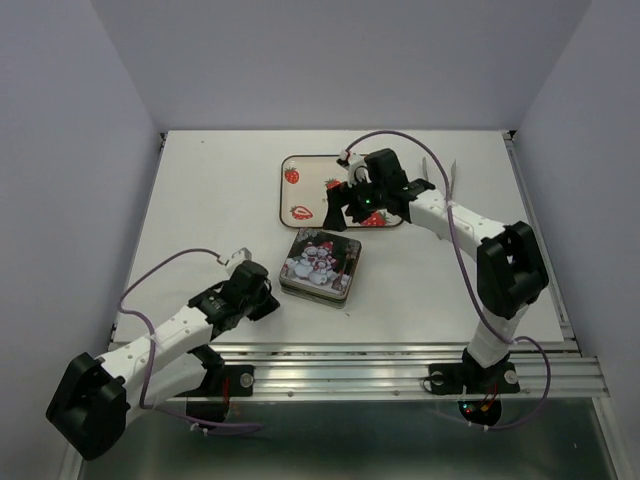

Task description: Pack the cookies

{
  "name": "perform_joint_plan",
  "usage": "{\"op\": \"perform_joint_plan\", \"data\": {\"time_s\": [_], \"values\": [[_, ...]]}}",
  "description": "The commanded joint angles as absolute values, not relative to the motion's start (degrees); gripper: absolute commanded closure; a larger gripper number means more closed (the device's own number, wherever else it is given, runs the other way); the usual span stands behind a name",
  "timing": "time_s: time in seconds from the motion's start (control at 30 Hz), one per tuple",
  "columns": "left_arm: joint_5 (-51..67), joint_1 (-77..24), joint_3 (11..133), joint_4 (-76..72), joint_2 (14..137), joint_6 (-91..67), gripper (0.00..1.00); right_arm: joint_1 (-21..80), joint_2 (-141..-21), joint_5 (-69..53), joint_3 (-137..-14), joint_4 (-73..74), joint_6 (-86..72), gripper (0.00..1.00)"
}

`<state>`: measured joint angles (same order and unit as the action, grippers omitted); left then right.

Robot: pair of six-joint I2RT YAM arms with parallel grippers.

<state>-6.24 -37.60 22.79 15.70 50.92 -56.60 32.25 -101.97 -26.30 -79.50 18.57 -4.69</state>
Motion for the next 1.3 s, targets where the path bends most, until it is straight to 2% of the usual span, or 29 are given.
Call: {"op": "perform_joint_plan", "data": {"time_s": [0.0, 0.37, 0.73, 1.27], "values": [[-2.9, -39.4, 19.6, 8.4, 51.1, -59.7, 0.89, 30.4, -105.3, -33.5, -80.6, 17.5, -4.6, 0.00], [-2.0, -40.7, 18.2, -4.2, 61.2, -61.3, 0.96, 29.9, -111.6, -35.1, -82.8, 18.0, -4.3, 0.00], [-3.0, -40.7, 22.1, -4.7, 66.5, -59.0, 0.96, 29.9, -111.4, -47.4, -83.7, 24.7, 1.6, 0.00], [-3.0, -40.7, 24.9, -3.6, 70.0, -57.0, 0.96, 29.9, -109.8, -52.3, -85.4, 27.8, 3.9, 0.04]]}}
